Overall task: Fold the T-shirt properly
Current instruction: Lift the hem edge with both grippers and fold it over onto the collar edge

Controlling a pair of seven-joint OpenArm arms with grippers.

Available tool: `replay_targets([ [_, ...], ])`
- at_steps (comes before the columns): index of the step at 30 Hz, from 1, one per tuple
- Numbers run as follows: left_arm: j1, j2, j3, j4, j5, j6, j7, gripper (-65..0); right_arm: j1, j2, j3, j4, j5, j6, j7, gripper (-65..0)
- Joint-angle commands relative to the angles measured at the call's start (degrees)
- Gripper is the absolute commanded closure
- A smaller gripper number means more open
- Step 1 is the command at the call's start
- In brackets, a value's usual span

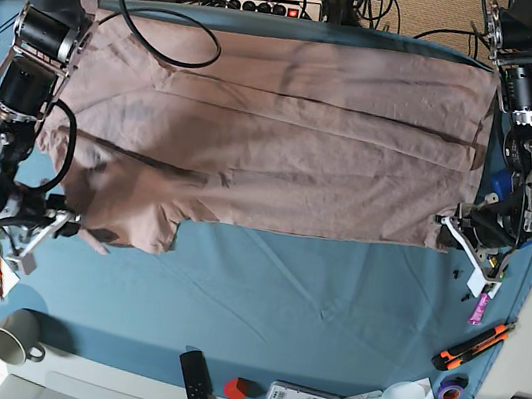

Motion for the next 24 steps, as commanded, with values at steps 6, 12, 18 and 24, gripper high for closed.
replay_targets([
  [6, -0.61, -3.78, -0.11, 3.30, -2.67, -0.17, 1.97, 0.0, 1.88, 1.29, 11.43, 6.23, 5.31, 2.38, -6.01, 0.0],
  [12, 3.54, -6.10, -0.11, 8.17, -2.64, 1.09, 1.88, 0.0, -0.24, 4.63, 13.44, 6.47, 7.82, 2.73, -7.23, 0.0],
  [18, 8.39, -6.19, -0.11, 13.25, -3.45, 1.07, 1.88, 0.0, -4.07, 6.58, 13.49, 6.99, 12.83, 2.71, -7.23, 0.0],
  [24, 12.79, -6.19, -0.22, 18.36, -3.48, 1.05, 1.44, 0.0, -10.21, 6.62, 13.51, 13.75, 14.51, 2.71, -7.23, 0.0],
])
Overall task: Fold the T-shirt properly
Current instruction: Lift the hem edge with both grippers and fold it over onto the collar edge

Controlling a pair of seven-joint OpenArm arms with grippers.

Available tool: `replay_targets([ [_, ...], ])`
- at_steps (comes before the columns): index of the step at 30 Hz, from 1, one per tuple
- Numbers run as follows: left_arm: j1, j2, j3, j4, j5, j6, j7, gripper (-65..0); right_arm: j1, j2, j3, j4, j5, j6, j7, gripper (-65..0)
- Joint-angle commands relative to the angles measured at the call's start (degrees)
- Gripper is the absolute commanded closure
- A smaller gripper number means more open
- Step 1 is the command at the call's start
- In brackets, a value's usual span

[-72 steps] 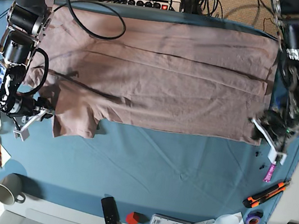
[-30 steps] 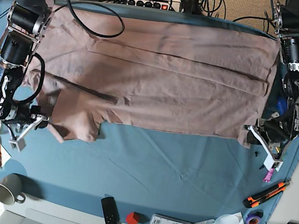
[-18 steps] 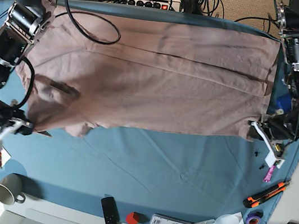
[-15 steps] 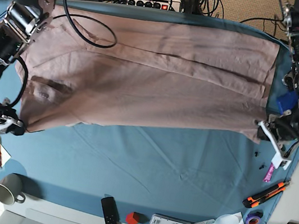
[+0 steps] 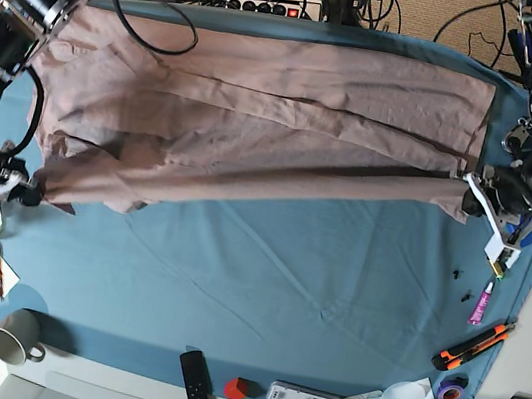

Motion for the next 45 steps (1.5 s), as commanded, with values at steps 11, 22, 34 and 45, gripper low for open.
replay_targets([
  [11, 0.87, -0.96, -0.37, 2.05, 0.68, 0.00, -1.18, 0.0, -11.91, 1.46, 0.66, 14.19, 1.44, 0.33, 1.19, 0.0],
  [22, 4.50, -0.94, -0.37, 4.39, 0.70, 0.00, -0.96, 0.0, -20.87, 1.49, 12.04, 17.55, 8.92, 1.11, 1.19, 0.0],
  [34, 6.40, -0.94, -0.37, 5.90, 1.16, 0.00, -1.16, 0.0, -34.05, 1.44, 15.52, 26.62, 10.82, 1.70, 1.19, 0.0],
  [45, 7.10, -0.94, -0.37, 5.90, 1.14, 0.00, -0.59, 0.0, -42.56, 1.33, 19.63, 27.23, 13.03, 1.84, 1.19, 0.0],
])
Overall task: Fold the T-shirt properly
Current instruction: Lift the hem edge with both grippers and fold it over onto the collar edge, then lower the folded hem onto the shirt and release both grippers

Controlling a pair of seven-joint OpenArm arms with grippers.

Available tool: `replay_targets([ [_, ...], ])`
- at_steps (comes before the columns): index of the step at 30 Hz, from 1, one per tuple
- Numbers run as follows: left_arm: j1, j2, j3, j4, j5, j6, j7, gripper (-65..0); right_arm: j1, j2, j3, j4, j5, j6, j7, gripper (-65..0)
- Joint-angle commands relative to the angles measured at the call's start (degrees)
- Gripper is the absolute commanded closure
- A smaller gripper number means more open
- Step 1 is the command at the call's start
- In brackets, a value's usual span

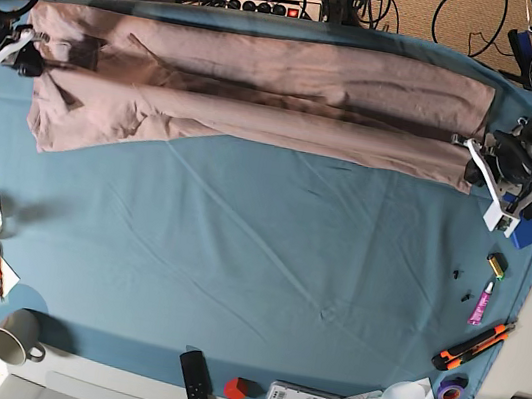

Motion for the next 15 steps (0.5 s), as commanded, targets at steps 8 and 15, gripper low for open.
replay_targets([
  [8, 2.40, -0.94, -0.37, 2.73, 0.04, 0.00, -0.07, 0.0, -3.65, 1.44, 0.81, 0.83, 0.92, 0.33, 0.82, 0.0],
  [15, 4.15, -0.94, -0.37, 3.87, 1.09, -0.02, -0.46, 0.0, -4.04, 1.44, 0.81, 0.83, 0.92, 0.31, 0.82, 0.0],
])
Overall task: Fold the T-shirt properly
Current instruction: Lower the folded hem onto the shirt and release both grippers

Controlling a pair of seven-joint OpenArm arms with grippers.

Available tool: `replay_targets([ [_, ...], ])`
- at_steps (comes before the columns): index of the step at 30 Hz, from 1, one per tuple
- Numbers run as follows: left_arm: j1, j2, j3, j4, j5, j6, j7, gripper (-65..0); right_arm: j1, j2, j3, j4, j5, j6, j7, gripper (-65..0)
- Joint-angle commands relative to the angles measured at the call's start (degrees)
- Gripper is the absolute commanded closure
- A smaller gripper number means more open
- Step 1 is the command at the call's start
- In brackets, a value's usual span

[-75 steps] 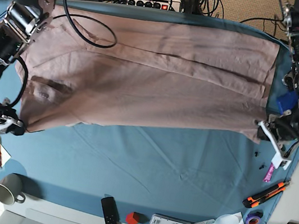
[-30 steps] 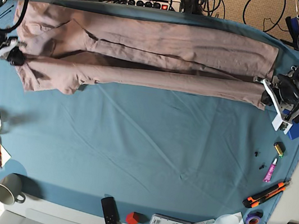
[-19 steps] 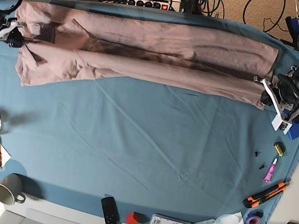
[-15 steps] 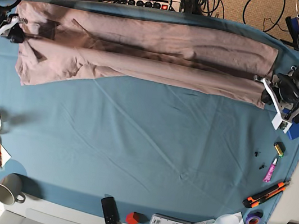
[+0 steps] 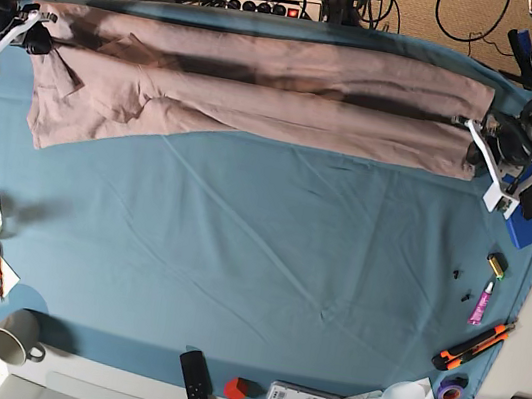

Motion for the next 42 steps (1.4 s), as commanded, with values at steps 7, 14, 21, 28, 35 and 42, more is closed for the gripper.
replay_targets([
  [7, 1.33, -0.94, -0.37, 0.92, 0.26, 0.00, -0.42, 0.0, 0.00, 0.94, 0.76, 0.83, -0.20, 0.33, 0.77, 0.0],
  [14, 1.62, -0.39, -0.37, 0.92, 0.61, -0.92, -0.48, 0.0, 0.00, -3.72, 0.74, 0.83, -0.81, 0.31, 0.77, 0.0],
  [21, 1.77, -0.33, -0.37, 0.94, 0.13, -2.97, -0.52, -25.0, 0.00, -3.98, 0.74, 0.83, -0.81, 0.31, 0.77, -9.3],
  [28, 1.81, -0.07, -0.37, 4.04, 0.48, -2.29, -1.51, -29.7, 0.98, -3.98, 0.81, 1.44, 0.31, 0.31, 0.77, -9.8],
  [35, 5.49, 2.58, -0.37, 7.15, 5.35, 5.14, -6.03, -29.7, 1.77, -3.98, 0.87, 3.04, -0.37, 0.31, 0.77, -9.8],
  [42, 7.74, 7.54, -0.37, 7.04, 5.97, 6.82, -6.51, -29.7, 1.75, -3.98, 0.87, 3.06, -0.59, 0.28, 0.77, -9.7],
])
